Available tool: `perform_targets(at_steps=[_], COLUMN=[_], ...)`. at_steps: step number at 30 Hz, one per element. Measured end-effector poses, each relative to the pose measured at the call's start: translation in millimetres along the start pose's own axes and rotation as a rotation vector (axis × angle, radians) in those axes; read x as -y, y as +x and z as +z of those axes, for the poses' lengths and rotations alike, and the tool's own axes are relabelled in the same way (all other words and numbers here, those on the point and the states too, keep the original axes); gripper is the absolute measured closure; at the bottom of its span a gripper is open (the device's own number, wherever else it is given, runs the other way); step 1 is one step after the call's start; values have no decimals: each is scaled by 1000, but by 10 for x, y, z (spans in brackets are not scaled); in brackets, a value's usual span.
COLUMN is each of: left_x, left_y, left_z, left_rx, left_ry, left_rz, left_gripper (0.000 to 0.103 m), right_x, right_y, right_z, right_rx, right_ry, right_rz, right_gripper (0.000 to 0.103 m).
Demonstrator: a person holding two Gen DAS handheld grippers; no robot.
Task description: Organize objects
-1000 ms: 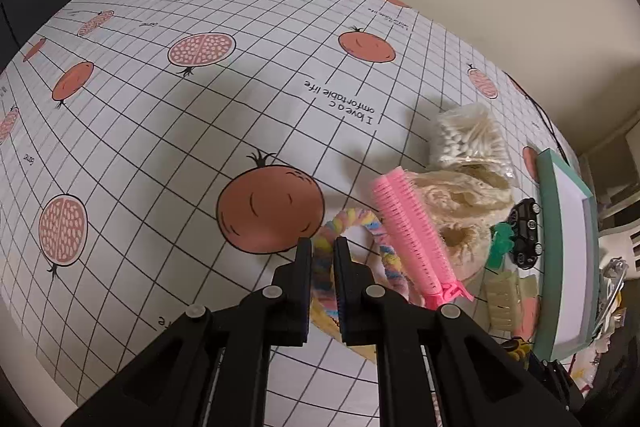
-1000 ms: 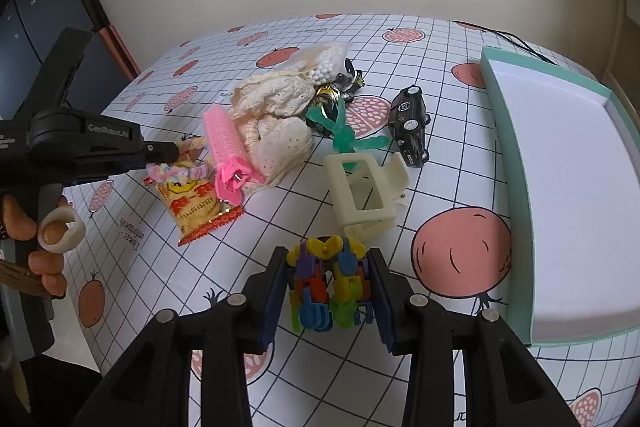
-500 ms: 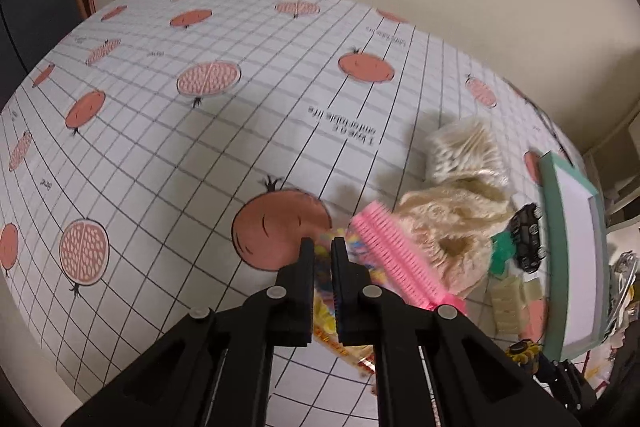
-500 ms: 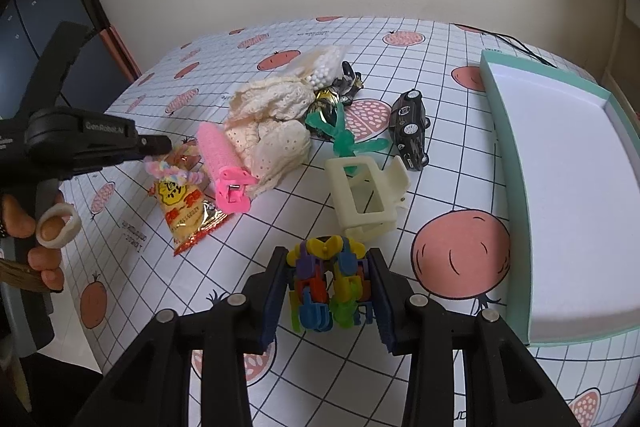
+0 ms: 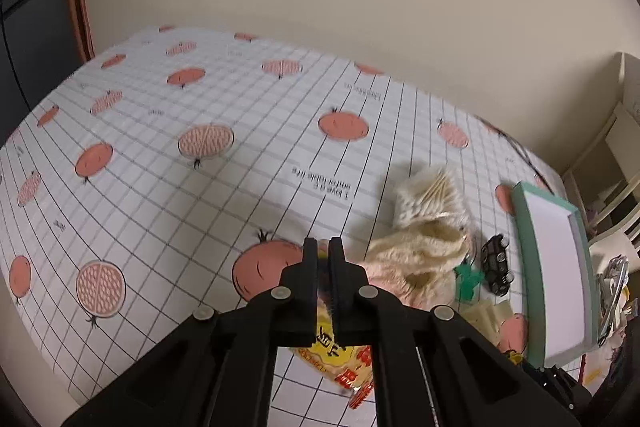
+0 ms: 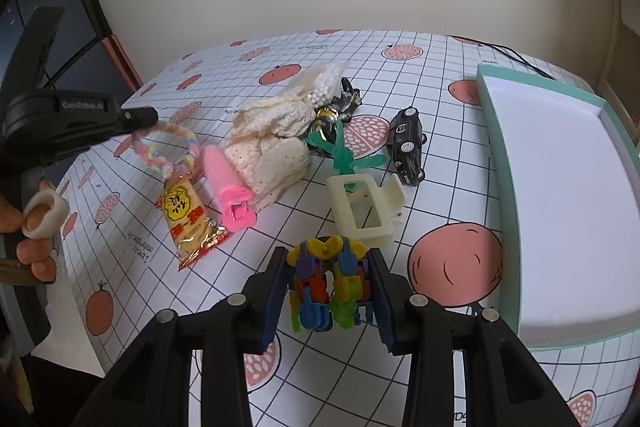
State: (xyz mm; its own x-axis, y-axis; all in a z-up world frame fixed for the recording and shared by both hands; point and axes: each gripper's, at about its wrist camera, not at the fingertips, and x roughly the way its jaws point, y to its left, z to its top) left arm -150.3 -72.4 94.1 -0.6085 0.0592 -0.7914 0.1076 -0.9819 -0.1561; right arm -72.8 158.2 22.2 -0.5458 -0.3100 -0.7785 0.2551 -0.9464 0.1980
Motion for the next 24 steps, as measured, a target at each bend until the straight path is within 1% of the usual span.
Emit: perform_targets(at_steps=[8,13,17,24], left_x=[3,98,223,602], left_y=[-159,-224,-258,-319], left_z=[33,36,40,56], left_rx=[57,83,95,113], left_ry=[-12,6,26,80], left_rz=[-26,-56,-94,-179], left_gripper=[98,98,98,98], right_x=[24,184,403,930], right_y=[-68,-121,-154,-218], right_z=[51,107,161,236], right_rx=[28,58,95,139], right_ry=[5,39,86,199], right_rz=[-2,-16,-56,-168], right_gripper=[62,62,62,62])
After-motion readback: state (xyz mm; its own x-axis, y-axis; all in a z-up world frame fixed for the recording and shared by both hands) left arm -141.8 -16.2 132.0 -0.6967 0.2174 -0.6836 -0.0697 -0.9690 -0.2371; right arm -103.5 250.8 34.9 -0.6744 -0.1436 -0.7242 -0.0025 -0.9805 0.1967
